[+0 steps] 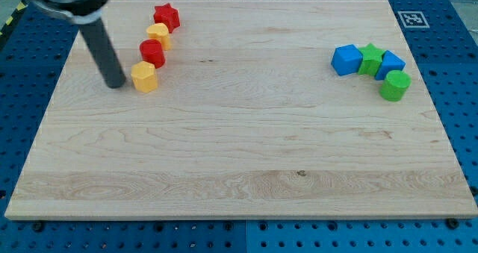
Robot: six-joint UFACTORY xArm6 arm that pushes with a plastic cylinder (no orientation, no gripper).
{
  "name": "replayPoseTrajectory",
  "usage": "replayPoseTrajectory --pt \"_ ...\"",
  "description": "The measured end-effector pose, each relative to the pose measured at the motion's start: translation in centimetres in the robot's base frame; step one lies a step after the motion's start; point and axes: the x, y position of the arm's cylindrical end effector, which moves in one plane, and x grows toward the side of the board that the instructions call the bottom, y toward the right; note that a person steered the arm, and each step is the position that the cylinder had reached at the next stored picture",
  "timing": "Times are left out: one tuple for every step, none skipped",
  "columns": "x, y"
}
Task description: Move the yellow hexagon closer to the blue cube
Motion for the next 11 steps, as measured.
replayPoseTrajectory --pt "0.0 2.3" --pt "0.0 1.5" --pt "-0.1 0.7" --pt "-1.3 1.7" --pt "-1.6 4.0" --pt "-1.6 8.4" --pt "-1.6 12.5" --pt "-1.1 16.7" --pt "1.4 20.0" --pt "2.0 22.6" --pt "1.9 25.0"
